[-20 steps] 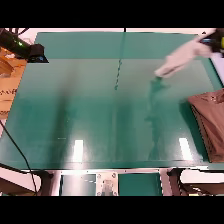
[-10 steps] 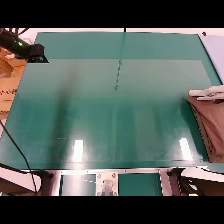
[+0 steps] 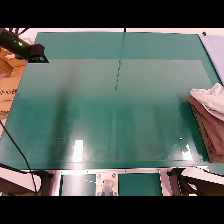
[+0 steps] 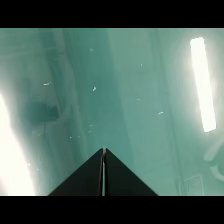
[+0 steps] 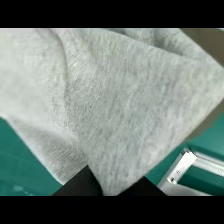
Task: Fold the shirts.
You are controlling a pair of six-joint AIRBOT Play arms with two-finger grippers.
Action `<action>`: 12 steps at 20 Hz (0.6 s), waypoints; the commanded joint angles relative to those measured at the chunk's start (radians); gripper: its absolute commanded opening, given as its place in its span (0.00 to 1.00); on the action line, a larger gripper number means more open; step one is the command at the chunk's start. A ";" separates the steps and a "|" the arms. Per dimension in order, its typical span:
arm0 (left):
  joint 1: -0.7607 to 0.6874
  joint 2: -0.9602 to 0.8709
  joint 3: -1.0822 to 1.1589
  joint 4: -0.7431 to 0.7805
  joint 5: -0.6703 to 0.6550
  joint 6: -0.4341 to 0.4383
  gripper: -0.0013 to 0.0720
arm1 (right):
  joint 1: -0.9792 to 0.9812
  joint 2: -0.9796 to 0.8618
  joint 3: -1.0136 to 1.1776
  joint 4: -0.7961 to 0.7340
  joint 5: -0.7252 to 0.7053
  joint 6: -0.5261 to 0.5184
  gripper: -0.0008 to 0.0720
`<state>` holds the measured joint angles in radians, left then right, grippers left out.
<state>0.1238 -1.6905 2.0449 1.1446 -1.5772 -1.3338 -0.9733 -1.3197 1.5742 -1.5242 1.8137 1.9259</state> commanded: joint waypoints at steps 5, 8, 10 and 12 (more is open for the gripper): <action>0.000 0.000 0.000 -0.001 -0.013 0.000 0.04 | -0.047 0.008 -0.251 -0.195 0.027 0.049 0.03; 0.000 0.000 0.000 -0.001 -0.010 0.000 0.04 | -0.101 0.008 -0.252 -0.194 0.027 0.048 0.06; 0.000 0.000 0.000 -0.001 -0.001 0.000 0.04 | -0.115 0.008 -0.252 -0.195 0.005 0.026 0.75; 0.000 0.000 0.000 -0.001 0.017 0.000 0.04 | -0.115 0.008 -0.251 -0.194 -0.003 0.027 0.82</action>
<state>0.1238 -1.6905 2.0449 1.1435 -1.5803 -1.3338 -1.0733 -1.3121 1.3296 -1.7081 1.8263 1.9606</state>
